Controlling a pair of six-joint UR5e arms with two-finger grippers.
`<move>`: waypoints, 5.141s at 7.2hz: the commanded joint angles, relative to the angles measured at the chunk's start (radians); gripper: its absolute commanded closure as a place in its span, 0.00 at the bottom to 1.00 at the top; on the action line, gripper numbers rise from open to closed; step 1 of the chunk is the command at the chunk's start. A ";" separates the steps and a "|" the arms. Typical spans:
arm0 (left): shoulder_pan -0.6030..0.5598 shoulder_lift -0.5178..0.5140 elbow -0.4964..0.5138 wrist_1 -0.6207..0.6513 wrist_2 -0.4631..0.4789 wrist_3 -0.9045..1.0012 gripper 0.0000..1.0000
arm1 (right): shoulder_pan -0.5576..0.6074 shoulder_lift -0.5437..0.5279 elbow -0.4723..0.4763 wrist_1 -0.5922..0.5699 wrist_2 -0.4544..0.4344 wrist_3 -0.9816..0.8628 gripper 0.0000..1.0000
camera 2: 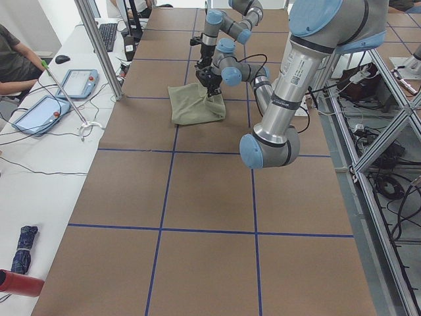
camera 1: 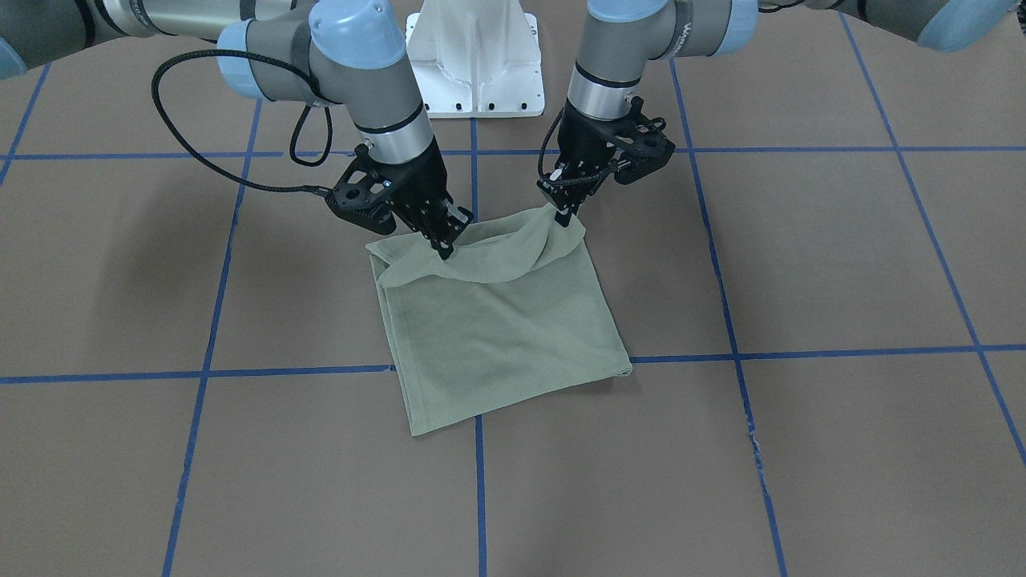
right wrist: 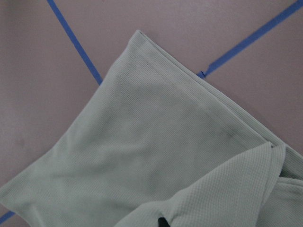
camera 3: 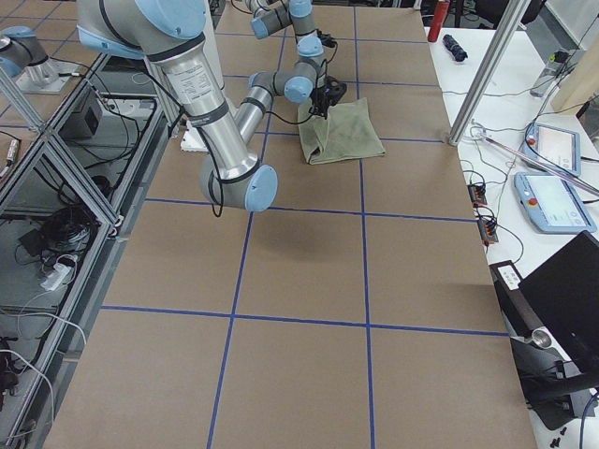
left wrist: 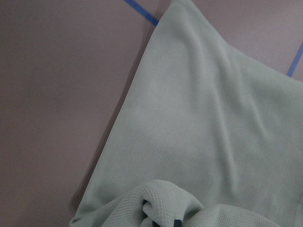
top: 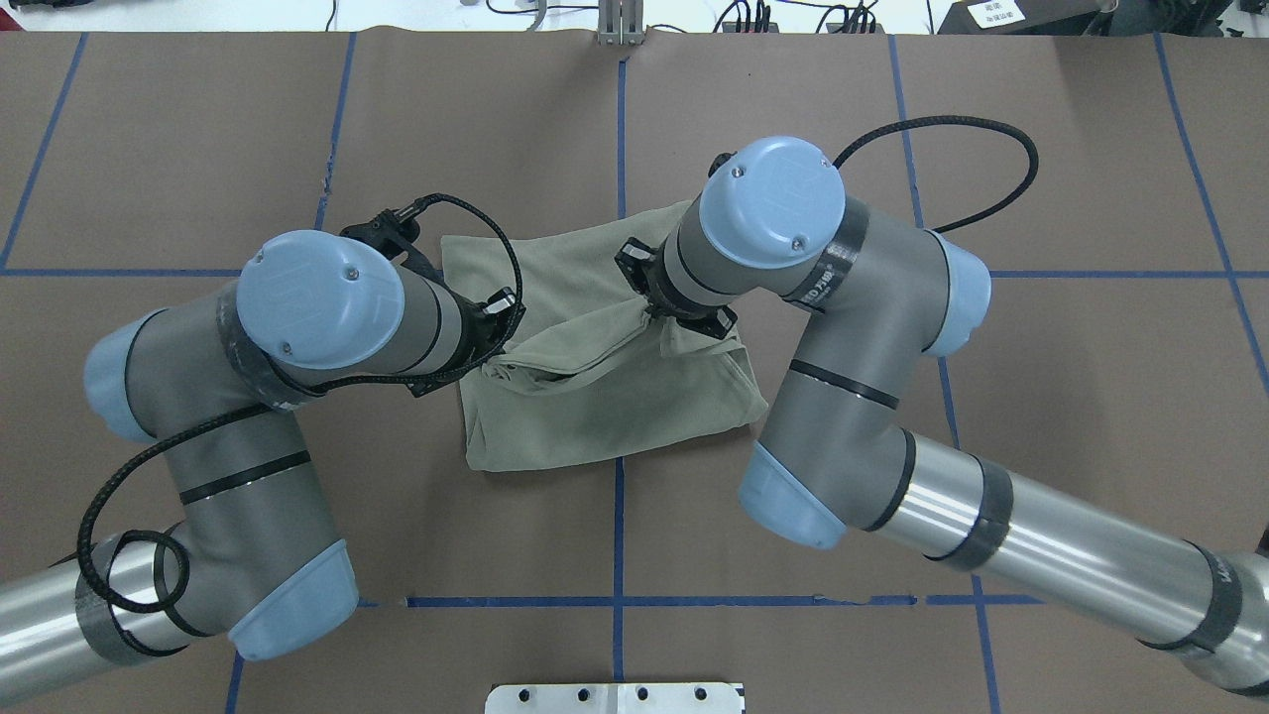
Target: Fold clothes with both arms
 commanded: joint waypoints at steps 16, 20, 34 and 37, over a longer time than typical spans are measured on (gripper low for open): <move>-0.391 0.012 0.299 -0.150 -0.141 0.617 0.00 | -0.042 0.283 -0.537 0.060 0.013 -0.648 0.00; -0.389 0.013 0.281 -0.149 -0.156 0.612 0.00 | -0.001 0.300 -0.629 0.072 0.005 -0.700 0.00; -0.761 0.276 0.184 -0.141 -0.416 1.564 0.00 | 0.664 -0.309 -0.214 -0.063 0.378 -1.625 0.00; -0.947 0.450 0.161 -0.146 -0.584 1.872 0.00 | 0.882 -0.540 -0.225 -0.054 0.523 -1.889 0.00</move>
